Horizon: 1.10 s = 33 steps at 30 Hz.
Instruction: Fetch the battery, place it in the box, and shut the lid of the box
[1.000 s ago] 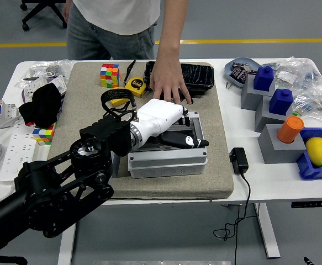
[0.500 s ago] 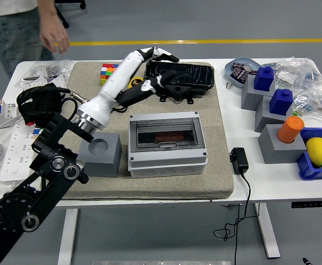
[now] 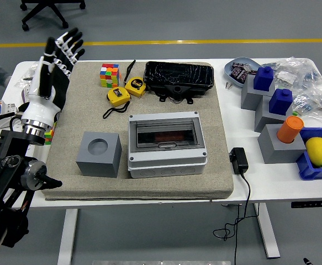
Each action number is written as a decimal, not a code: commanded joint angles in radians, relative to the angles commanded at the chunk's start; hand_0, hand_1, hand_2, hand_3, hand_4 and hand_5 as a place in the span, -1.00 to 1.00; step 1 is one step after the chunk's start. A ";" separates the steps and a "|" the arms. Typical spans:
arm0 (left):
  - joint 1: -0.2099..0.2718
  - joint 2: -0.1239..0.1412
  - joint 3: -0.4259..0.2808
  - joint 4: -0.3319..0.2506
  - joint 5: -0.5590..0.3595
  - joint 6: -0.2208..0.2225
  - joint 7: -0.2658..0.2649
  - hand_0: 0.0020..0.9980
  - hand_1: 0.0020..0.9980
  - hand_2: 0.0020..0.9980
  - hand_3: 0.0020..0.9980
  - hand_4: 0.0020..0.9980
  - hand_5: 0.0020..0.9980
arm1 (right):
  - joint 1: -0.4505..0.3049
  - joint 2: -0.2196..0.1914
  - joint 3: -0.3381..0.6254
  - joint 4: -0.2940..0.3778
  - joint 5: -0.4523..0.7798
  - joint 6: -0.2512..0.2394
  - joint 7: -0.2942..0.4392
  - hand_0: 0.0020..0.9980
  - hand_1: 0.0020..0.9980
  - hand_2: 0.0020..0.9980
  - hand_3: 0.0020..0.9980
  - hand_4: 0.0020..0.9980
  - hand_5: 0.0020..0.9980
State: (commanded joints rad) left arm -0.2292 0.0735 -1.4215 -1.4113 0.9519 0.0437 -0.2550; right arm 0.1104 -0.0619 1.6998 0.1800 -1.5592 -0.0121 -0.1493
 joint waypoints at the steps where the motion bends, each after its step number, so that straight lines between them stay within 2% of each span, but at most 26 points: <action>1: 0.003 -0.003 -0.020 0.019 -0.052 0.005 -0.002 0.86 0.99 0.94 0.82 1.00 1.00 | 0.000 0.000 0.000 0.000 0.001 0.000 0.000 0.83 0.64 0.58 0.60 1.00 0.93; 3: 0.009 -0.004 -0.040 0.042 -0.127 0.008 -0.002 0.86 0.99 0.94 0.82 1.00 1.00 | 0.000 0.000 0.000 0.000 0.000 0.000 0.000 0.83 0.64 0.58 0.60 1.00 0.93; 6: 0.020 0.000 -0.058 0.071 -0.133 0.012 0.002 0.86 1.00 0.94 0.81 1.00 1.00 | -0.002 0.001 0.004 0.000 -0.004 0.000 -0.002 0.84 0.64 0.58 0.60 1.00 0.93; 12: 0.050 0.010 -0.077 0.096 0.041 0.025 0.030 0.85 0.98 0.92 0.81 1.00 1.00 | -0.004 0.002 0.009 0.000 -0.011 0.001 -0.002 0.84 0.64 0.58 0.60 1.00 0.93; 15: 0.067 0.019 -0.074 0.089 0.146 0.024 0.047 0.85 0.98 0.92 0.81 1.00 1.00 | -0.005 0.002 0.013 0.000 -0.015 0.000 -0.002 0.84 0.64 0.58 0.60 1.00 0.93; 20: 0.086 0.032 -0.060 0.064 0.267 0.010 0.075 0.85 0.97 0.89 0.81 1.00 1.00 | -0.005 0.002 0.024 0.000 -0.033 0.002 -0.005 0.84 0.64 0.58 0.60 1.00 0.93; 22: 0.095 0.036 -0.064 0.055 0.278 0.005 0.077 0.82 0.92 0.81 0.74 1.00 1.00 | 0.000 0.000 0.023 0.000 -0.035 0.002 -0.002 0.84 0.64 0.58 0.60 1.00 0.94; 27: 0.125 0.044 -0.105 0.055 0.273 0.004 0.065 0.82 0.92 0.81 0.74 1.00 1.00 | 0.024 -0.013 0.035 0.000 -0.056 0.003 -0.004 0.84 0.64 0.58 0.60 1.00 0.94; 28: 0.130 0.046 -0.114 0.055 0.273 0.005 0.060 0.76 0.85 0.76 0.70 1.00 1.00 | 0.028 -0.016 0.037 0.000 -0.060 0.003 -0.004 0.84 0.64 0.58 0.60 1.00 0.95; 33: 0.132 0.056 -0.143 0.058 0.269 0.011 0.044 0.76 0.85 0.76 0.70 1.00 1.00 | 0.031 -0.023 0.026 0.000 -0.059 0.004 -0.005 0.84 0.64 0.58 0.60 1.00 0.95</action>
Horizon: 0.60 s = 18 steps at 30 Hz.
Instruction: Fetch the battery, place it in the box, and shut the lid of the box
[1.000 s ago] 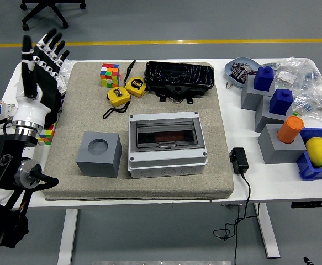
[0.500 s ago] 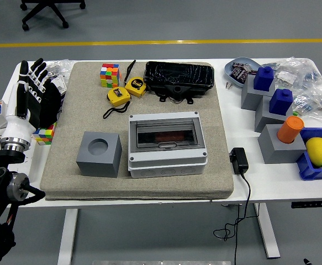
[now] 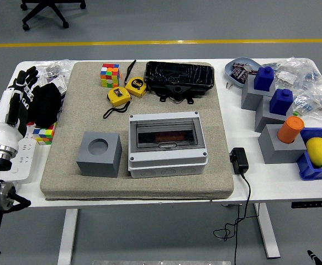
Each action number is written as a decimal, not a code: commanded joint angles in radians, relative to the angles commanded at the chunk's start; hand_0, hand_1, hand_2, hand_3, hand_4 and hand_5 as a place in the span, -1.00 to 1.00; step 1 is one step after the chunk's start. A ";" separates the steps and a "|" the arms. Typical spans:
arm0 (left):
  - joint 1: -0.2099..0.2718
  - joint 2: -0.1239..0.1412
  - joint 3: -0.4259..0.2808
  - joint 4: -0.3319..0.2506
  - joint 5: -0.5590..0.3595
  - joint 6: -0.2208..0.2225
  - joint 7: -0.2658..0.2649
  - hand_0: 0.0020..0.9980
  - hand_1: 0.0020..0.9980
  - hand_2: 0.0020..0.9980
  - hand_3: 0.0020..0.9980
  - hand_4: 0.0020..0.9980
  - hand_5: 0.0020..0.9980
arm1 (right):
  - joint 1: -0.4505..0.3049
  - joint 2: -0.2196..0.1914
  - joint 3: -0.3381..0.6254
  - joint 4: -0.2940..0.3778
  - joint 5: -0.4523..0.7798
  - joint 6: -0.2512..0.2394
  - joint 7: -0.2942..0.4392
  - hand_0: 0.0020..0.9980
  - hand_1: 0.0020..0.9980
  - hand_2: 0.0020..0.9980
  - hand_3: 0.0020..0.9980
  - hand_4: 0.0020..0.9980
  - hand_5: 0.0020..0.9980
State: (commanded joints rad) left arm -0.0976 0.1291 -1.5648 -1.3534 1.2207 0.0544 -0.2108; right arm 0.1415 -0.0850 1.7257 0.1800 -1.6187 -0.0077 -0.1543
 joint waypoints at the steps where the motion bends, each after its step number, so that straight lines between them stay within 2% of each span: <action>1: 0.000 -0.001 -0.005 0.000 0.000 0.003 -0.003 0.74 0.82 0.73 0.67 1.00 1.00 | -0.002 0.001 -0.001 0.000 0.001 0.000 0.001 0.84 0.64 0.58 0.60 1.00 0.95; 18: 0.000 -0.007 -0.009 0.003 0.001 -0.001 -0.006 0.74 0.81 0.70 0.65 1.00 1.00 | 0.001 0.009 -0.006 0.000 -0.001 0.000 -0.001 0.84 0.64 0.58 0.60 1.00 0.96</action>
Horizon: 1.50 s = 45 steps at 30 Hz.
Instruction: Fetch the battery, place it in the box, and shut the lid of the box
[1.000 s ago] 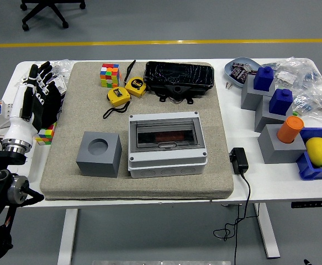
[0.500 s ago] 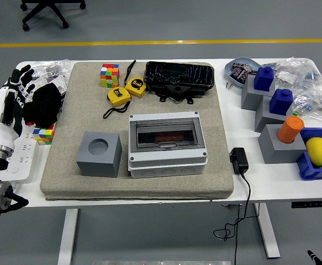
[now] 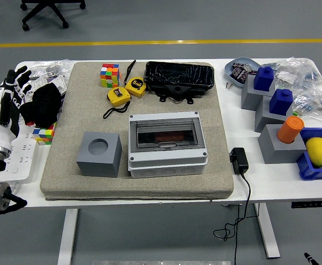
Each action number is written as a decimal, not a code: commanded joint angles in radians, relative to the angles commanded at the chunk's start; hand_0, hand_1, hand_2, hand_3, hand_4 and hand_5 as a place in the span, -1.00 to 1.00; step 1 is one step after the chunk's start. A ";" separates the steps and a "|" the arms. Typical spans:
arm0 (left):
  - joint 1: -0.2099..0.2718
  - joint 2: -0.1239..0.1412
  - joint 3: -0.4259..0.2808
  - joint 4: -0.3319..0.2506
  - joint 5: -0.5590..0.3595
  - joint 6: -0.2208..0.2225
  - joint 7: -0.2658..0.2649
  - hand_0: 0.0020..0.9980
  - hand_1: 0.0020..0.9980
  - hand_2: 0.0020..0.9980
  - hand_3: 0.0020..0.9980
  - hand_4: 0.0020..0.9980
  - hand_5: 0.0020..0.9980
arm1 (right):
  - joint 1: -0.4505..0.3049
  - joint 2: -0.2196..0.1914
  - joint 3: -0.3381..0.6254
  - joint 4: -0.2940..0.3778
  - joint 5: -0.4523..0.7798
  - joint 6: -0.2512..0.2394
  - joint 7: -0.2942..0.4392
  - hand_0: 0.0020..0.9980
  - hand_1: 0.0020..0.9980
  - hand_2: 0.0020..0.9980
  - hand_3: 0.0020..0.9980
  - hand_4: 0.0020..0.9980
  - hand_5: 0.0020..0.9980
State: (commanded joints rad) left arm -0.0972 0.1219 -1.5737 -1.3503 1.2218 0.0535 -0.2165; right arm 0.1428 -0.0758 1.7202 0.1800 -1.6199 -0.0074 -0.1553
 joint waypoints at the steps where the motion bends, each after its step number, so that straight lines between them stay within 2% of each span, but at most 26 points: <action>1: 0.000 0.000 0.001 0.000 0.000 -0.001 0.001 0.74 0.81 0.70 0.65 1.00 1.00 | 0.003 -0.001 -0.005 0.000 0.006 0.000 0.001 0.84 0.64 0.58 0.60 1.00 0.96; 18: 0.001 -0.003 0.003 0.015 0.004 -0.016 -0.009 0.74 0.80 0.69 0.62 1.00 1.00 | -0.006 0.003 -0.014 0.000 0.016 0.002 0.001 0.84 0.64 0.58 0.60 1.00 0.96; 19: 0.001 -0.002 0.003 0.017 0.010 -0.018 -0.008 0.74 0.80 0.69 0.62 1.00 0.91 | -0.005 0.003 -0.013 0.000 0.016 0.002 0.001 0.84 0.64 0.58 0.60 1.00 0.97; 24: -0.011 -0.006 0.015 0.019 0.029 -0.029 -0.002 0.74 0.80 0.69 0.62 1.00 0.91 | -0.006 0.007 -0.009 0.000 0.016 0.001 0.002 0.84 0.64 0.58 0.60 1.00 0.97; 25: -0.015 -0.007 0.017 0.020 0.027 -0.031 -0.002 0.75 0.81 0.69 0.63 1.00 0.86 | -0.007 0.008 -0.008 0.000 0.015 0.002 0.002 0.84 0.64 0.58 0.60 1.00 0.97; 30: -0.021 -0.010 0.014 0.031 0.010 -0.030 0.000 0.75 0.81 0.69 0.63 1.00 0.86 | -0.007 0.011 -0.010 0.000 0.019 0.002 0.005 0.84 0.64 0.58 0.60 1.00 0.97; 31: -0.020 -0.009 0.015 0.031 0.005 -0.030 0.001 0.94 0.84 0.68 0.56 1.00 0.98 | -0.006 0.011 -0.010 0.000 0.019 0.001 0.005 0.84 0.64 0.58 0.60 1.00 0.97; 37: -0.017 -0.013 0.023 0.029 -0.005 -0.031 0.002 0.94 0.84 0.68 0.56 1.00 0.98 | -0.007 0.010 -0.007 0.000 0.016 0.001 0.003 0.84 0.64 0.58 0.60 1.00 0.97; 38: -0.018 -0.014 0.025 0.028 -0.006 -0.032 0.002 1.00 0.96 0.69 0.48 1.00 1.00 | -0.008 0.011 -0.006 0.000 0.015 0.001 0.003 0.84 0.64 0.58 0.60 1.00 0.97; 42: -0.020 -0.019 0.027 0.033 -0.014 -0.032 0.000 1.00 0.96 0.69 0.48 1.00 1.00 | -0.007 0.011 -0.010 0.000 0.018 0.002 0.003 0.84 0.64 0.58 0.60 1.00 0.97; 43: -0.021 -0.019 0.027 0.035 -0.018 -0.032 0.000 1.00 1.00 0.78 0.46 1.00 1.00 | -0.007 0.010 -0.012 0.000 0.020 0.002 0.004 0.84 0.64 0.58 0.60 1.00 0.97; 45: -0.022 -0.019 0.027 0.042 -0.022 -0.032 0.001 1.00 1.00 0.78 0.46 1.00 1.00 | -0.005 0.009 -0.016 0.000 0.027 -0.005 0.003 0.84 0.64 0.58 0.60 1.00 0.97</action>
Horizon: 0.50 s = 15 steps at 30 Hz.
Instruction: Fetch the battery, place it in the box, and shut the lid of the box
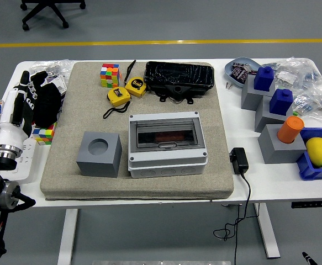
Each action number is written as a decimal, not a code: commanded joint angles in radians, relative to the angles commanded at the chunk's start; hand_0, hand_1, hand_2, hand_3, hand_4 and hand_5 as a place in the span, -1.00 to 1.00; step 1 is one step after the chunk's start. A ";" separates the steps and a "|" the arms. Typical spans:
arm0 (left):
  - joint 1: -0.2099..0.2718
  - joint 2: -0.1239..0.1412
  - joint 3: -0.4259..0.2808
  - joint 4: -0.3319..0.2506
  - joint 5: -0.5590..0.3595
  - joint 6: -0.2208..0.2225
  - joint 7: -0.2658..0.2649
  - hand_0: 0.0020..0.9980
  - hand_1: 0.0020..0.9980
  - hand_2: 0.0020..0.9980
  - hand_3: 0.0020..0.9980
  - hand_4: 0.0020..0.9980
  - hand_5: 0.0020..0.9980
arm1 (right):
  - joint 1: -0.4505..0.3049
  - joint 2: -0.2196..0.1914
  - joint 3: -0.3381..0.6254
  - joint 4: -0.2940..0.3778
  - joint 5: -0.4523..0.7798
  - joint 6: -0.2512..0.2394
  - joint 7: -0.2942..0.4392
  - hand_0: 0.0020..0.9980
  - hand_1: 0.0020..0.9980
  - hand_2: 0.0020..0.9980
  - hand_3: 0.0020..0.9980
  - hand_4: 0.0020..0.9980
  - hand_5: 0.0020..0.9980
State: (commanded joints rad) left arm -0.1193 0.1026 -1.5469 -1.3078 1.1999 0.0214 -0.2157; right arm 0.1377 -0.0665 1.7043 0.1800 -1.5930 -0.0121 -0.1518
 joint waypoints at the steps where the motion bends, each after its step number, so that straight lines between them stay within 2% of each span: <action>1: 0.000 0.000 0.000 0.001 0.001 -0.001 0.001 1.00 1.00 0.78 0.46 1.00 1.00 | 0.000 0.000 -0.001 0.000 0.001 -0.001 0.000 0.84 0.64 0.58 0.60 1.00 0.97; 4: -0.002 0.000 -0.002 0.008 -0.006 -0.004 0.001 1.00 1.00 0.78 0.46 1.00 1.00 | 0.000 -0.001 0.003 0.000 -0.004 -0.001 -0.002 0.84 0.64 0.58 0.60 1.00 0.97; 5: -0.002 0.000 -0.002 0.011 -0.013 -0.006 0.000 1.00 1.00 0.95 0.64 1.00 1.00 | -0.001 -0.001 0.004 0.000 -0.006 0.000 -0.002 0.84 0.64 0.58 0.60 1.00 0.97; 10: 0.002 0.000 0.003 0.015 -0.031 -0.021 0.005 1.00 1.00 0.95 0.64 1.00 1.00 | -0.003 0.001 0.007 0.000 -0.010 0.003 -0.003 0.84 0.64 0.58 0.60 1.00 0.97; 11: 0.003 0.001 0.005 0.014 -0.034 -0.026 0.006 0.79 0.94 0.96 0.97 1.00 1.00 | -0.004 0.001 0.006 0.000 -0.009 0.002 -0.002 0.84 0.64 0.58 0.61 1.00 0.97; 15: 0.003 0.003 0.009 0.012 -0.037 -0.033 0.007 0.79 0.94 0.96 0.97 1.00 1.00 | -0.001 0.000 -0.001 0.000 -0.001 -0.003 -0.002 0.84 0.64 0.58 0.61 1.00 0.97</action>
State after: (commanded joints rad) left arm -0.1167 0.1052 -1.5381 -1.2959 1.1626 -0.0115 -0.2085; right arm 0.1368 -0.0667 1.7029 0.1800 -1.5941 -0.0149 -0.1536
